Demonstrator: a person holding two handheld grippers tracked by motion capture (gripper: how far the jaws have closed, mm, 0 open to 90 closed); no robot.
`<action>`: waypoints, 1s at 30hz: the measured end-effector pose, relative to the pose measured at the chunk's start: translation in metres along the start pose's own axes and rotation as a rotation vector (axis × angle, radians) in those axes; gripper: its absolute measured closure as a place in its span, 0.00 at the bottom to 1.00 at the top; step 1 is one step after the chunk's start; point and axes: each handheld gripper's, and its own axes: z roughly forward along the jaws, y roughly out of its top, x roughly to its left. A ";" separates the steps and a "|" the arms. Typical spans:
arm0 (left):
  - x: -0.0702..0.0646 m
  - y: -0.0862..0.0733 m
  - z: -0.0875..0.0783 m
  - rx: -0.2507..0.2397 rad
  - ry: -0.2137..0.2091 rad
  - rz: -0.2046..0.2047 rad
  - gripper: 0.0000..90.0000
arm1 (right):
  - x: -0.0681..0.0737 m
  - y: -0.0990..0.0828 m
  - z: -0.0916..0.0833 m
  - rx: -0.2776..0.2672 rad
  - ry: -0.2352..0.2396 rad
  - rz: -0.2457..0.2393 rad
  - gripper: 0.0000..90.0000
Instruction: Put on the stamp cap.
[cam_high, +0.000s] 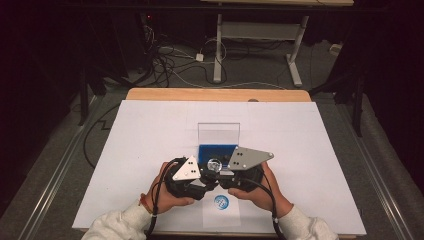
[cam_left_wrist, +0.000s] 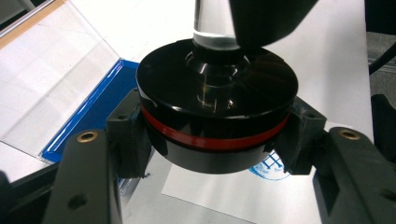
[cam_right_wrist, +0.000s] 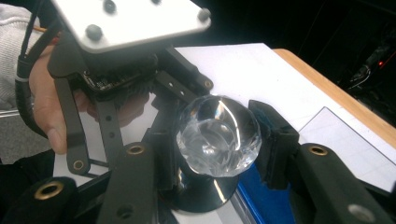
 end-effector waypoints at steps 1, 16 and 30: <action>0.000 0.000 0.000 0.002 -0.004 -0.004 0.41 | 0.001 0.000 0.000 0.003 0.000 -0.009 0.64; 0.003 0.000 0.000 -0.011 -0.060 -0.055 0.41 | -0.001 -0.003 0.000 -0.001 0.017 -0.001 0.64; 0.004 -0.004 0.003 0.025 -0.013 -0.008 0.41 | -0.003 -0.007 0.004 0.027 0.013 0.019 0.64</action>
